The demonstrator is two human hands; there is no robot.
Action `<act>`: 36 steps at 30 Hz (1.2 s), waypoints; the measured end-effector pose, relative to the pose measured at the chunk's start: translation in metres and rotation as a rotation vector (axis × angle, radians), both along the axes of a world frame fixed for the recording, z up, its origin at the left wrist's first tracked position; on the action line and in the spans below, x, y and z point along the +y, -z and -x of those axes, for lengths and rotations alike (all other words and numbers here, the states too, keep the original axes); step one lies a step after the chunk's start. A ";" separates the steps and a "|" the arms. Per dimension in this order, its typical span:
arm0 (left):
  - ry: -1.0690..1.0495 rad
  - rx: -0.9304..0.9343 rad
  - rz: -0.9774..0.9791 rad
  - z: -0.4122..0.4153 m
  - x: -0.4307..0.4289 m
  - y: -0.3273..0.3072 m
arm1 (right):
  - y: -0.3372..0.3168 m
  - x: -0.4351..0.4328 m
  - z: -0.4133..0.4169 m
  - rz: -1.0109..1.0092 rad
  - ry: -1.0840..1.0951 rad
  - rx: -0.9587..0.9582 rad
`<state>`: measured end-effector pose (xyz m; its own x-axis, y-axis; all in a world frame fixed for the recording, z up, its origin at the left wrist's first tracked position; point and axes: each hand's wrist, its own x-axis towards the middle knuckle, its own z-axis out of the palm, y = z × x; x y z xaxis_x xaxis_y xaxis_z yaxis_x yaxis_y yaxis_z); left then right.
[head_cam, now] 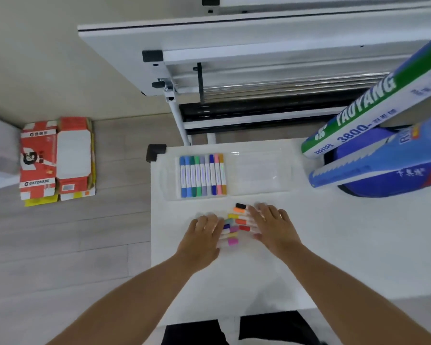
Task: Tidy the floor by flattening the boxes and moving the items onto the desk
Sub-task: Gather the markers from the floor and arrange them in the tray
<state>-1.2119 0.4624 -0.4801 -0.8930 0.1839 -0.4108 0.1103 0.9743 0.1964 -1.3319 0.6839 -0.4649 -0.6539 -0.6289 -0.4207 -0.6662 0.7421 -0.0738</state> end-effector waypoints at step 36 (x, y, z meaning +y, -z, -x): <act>-0.630 -0.302 -0.340 0.050 -0.031 -0.041 | -0.028 -0.050 0.053 0.276 0.124 -0.209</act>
